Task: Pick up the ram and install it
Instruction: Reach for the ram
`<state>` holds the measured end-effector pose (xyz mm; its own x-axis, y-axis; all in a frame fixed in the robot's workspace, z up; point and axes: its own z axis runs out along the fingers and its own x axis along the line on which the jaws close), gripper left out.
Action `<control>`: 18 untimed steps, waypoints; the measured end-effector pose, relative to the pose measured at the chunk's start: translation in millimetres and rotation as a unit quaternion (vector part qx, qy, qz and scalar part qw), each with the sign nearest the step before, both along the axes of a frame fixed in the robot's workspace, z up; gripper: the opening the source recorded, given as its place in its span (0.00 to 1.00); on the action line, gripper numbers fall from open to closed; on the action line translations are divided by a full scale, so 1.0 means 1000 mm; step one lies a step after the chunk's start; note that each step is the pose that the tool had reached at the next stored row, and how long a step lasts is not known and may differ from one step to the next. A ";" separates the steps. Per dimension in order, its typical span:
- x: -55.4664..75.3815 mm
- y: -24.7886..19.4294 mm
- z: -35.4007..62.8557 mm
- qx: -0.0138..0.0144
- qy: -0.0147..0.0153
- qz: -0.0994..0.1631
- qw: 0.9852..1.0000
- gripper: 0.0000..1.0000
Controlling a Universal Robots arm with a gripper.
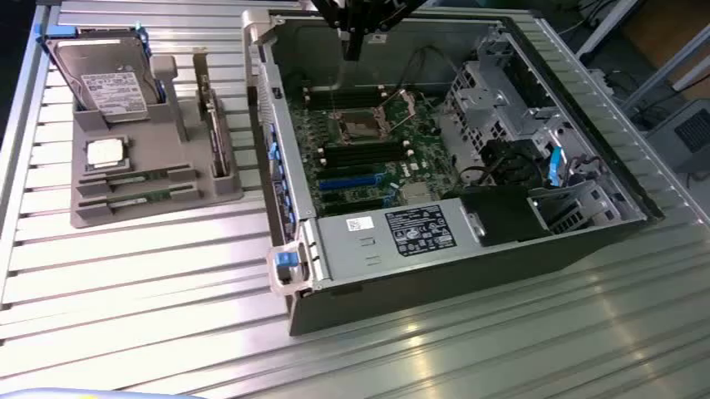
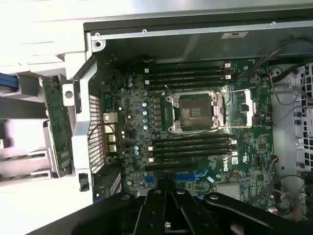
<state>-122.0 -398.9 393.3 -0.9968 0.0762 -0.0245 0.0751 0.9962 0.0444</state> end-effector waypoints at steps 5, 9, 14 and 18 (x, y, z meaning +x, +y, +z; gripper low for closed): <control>-0.011 0.0001 0.0000 0.000 0.000 0.000 1.000 0.10; -0.012 0.0000 0.0000 0.000 0.000 0.000 1.000 0.10; -0.013 0.0000 0.0000 0.000 0.000 0.000 1.000 0.10; -0.015 0.0000 0.0000 0.000 0.000 0.000 1.000 0.10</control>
